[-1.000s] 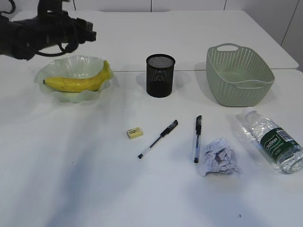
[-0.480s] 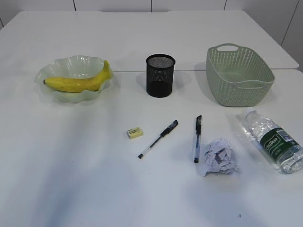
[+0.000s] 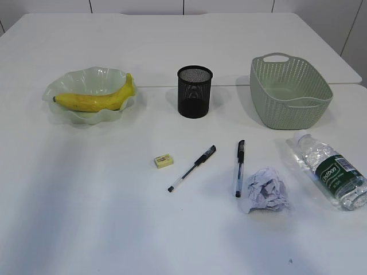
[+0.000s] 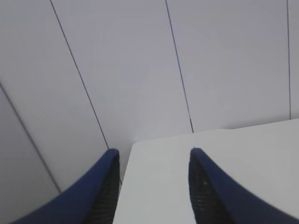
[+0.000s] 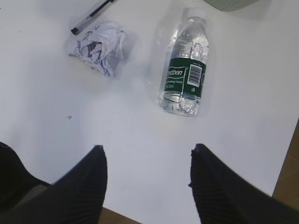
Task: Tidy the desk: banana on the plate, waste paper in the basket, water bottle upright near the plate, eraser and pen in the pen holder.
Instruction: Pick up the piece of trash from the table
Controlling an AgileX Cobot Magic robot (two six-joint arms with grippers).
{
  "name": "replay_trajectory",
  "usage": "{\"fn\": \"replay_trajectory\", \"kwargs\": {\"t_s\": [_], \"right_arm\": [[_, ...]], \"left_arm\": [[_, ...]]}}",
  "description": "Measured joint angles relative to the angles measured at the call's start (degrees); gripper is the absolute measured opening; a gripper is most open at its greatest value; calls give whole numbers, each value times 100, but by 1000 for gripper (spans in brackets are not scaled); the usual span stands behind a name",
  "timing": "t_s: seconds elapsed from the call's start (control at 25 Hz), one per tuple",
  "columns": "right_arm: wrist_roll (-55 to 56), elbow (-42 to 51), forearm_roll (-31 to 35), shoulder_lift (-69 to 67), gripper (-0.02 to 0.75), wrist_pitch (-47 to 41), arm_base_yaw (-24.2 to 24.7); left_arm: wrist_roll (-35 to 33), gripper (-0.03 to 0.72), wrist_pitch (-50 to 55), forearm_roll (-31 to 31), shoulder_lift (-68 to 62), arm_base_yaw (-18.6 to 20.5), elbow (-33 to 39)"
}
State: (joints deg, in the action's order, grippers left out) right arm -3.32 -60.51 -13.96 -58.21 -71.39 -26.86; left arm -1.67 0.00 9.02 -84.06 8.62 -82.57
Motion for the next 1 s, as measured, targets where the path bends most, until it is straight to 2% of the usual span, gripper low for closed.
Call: {"fn": "replay_trajectory", "kwargs": {"t_s": [0.28,0.4,0.6,0.72,0.84,1.0], "right_arm": [[117,0,351,0,430,4,0],[438,0,554,0,430,13,0],[841,0,1120,0,430,388,0],[878,0,1428,-8,430,611,0],[1003,0,1489,-87,430,654,0],[1289,0,1523,-526,430,654,0]], "left_arm": [[0,319,475,-14,64,27,0],[0,317,485,-76,64,-99,0],[0,317,688,-668,82,-378,0],[0,317,931,-771,165,-411,0],[0,317,1172,-708,317,-411,0],[0,317,1443,-268,530,-411,0]]}}
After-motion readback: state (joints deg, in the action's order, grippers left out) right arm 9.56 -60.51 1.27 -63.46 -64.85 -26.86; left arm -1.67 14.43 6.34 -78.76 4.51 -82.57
